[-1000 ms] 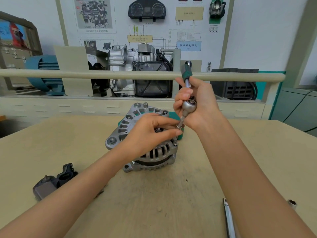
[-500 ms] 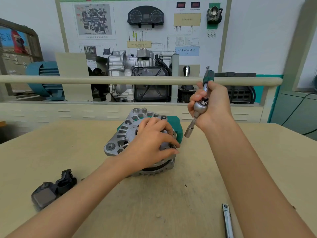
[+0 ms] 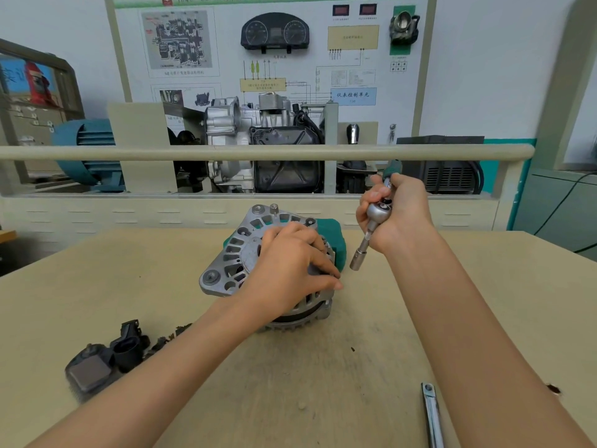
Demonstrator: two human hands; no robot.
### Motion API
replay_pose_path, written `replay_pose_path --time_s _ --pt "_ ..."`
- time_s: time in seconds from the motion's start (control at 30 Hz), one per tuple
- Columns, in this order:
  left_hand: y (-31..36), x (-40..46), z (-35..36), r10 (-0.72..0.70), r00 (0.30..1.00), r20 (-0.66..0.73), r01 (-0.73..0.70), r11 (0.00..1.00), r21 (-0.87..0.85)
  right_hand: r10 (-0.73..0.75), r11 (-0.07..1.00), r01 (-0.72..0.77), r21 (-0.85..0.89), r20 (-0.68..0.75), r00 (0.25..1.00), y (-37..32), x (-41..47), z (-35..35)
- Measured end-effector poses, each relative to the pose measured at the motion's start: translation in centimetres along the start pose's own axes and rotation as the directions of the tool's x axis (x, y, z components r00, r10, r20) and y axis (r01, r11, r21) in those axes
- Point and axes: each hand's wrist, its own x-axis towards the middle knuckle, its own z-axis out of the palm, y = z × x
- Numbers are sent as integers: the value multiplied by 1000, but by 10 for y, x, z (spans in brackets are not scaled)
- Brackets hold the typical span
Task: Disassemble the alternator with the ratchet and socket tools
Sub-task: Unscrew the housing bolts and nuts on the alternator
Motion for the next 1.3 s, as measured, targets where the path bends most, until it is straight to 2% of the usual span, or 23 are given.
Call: replay_pose_path --time_s 0.13,0.27,0.37,0.5,0.63,0.9,0.97,1.07,1.13,1.2,1.27,1.3 --pt "1 0 0 9 1000 14 -9 1000 19 12 1000 -12 9 0 1000 1 0 1" --pt "-2 1 -10 31 988 152 -31 1000 -3 8 999 -9 31 4 1000 -1 0 0" --pt "-3 1 -16 31 975 221 -24 999 -35 44 998 -47 39 71 996 1 -1 2" --pt "-1 -1 -18 9 981 192 15 993 -119 107 993 -99 -66 141 984 11 -4 7" --pt "-2 -1 -22 -8 979 201 55 972 -228 142 983 -123 -136 135 981 20 -6 8" --pt "-2 -2 -19 72 987 143 -25 951 -309 118 973 -83 -214 153 981 29 -5 10" --pt "-2 -2 -19 88 982 169 -32 950 -309 176 946 -100 -310 229 958 33 -6 11" --pt "0 -3 -19 83 976 200 -8 936 -353 331 872 -139 -469 357 874 33 -9 9" --pt "1 -3 -16 65 983 172 -3 941 -340 371 860 -160 -484 379 848 29 -10 8" --pt "1 -3 -13 55 988 146 -8 953 -304 300 884 -141 -446 310 902 30 -12 10" --pt "-2 -3 -11 56 993 101 -27 964 -265 43 941 8 -340 144 989 40 -15 14" --pt "-4 -3 -10 45 997 64 -29 970 -241 -130 954 136 -269 37 991 45 -18 16"
